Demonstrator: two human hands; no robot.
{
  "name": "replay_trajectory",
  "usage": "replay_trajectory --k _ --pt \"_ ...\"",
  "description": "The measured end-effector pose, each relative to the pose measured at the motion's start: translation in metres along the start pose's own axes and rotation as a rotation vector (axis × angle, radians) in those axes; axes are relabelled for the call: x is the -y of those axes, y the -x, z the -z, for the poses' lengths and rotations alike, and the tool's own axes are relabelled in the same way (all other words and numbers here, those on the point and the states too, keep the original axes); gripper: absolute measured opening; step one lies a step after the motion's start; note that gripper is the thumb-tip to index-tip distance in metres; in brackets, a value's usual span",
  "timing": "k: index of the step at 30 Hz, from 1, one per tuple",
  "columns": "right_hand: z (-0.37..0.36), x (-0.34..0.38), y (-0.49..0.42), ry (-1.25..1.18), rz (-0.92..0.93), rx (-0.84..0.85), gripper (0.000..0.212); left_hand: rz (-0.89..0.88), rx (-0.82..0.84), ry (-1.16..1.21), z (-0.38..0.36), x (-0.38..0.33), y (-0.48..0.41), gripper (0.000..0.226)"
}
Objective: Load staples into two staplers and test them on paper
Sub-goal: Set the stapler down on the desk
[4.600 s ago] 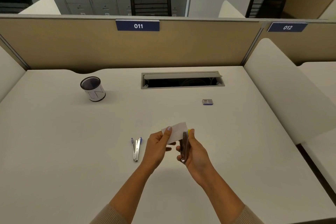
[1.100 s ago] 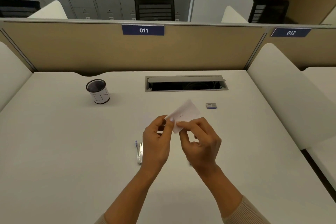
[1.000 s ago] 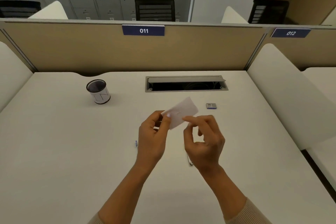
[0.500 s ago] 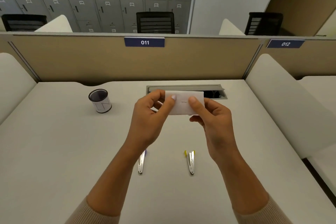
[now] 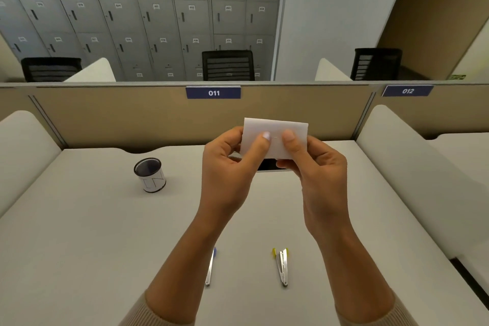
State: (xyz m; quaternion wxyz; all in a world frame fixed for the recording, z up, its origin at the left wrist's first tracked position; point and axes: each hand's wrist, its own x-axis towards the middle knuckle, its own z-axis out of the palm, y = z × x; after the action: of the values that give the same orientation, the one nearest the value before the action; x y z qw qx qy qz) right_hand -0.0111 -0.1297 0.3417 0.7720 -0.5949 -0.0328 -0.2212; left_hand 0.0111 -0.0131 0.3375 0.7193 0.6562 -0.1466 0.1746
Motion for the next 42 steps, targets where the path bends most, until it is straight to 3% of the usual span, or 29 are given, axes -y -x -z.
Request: replay_trajectory --k 7,16,25,34,42 --pt "0.001 0.007 -0.002 0.066 0.077 0.028 0.019 -0.028 -0.023 -0.016 -0.003 -0.001 -0.004 0.025" --pt "0.0 0.004 -0.007 0.124 0.115 0.031 0.01 -0.042 -0.037 -0.074 -0.002 0.001 -0.006 0.039" --pt "-0.004 0.002 -0.011 0.153 0.119 0.059 0.008 -0.062 -0.049 -0.083 -0.002 0.002 -0.005 0.036" --pt "0.002 -0.001 -0.014 0.094 0.026 0.046 0.011 -0.014 -0.015 0.053 -0.003 -0.002 -0.006 0.019" --pt "0.002 -0.003 -0.014 0.093 0.06 0.032 0.006 -0.025 -0.028 0.057 -0.004 0.004 -0.006 0.028"
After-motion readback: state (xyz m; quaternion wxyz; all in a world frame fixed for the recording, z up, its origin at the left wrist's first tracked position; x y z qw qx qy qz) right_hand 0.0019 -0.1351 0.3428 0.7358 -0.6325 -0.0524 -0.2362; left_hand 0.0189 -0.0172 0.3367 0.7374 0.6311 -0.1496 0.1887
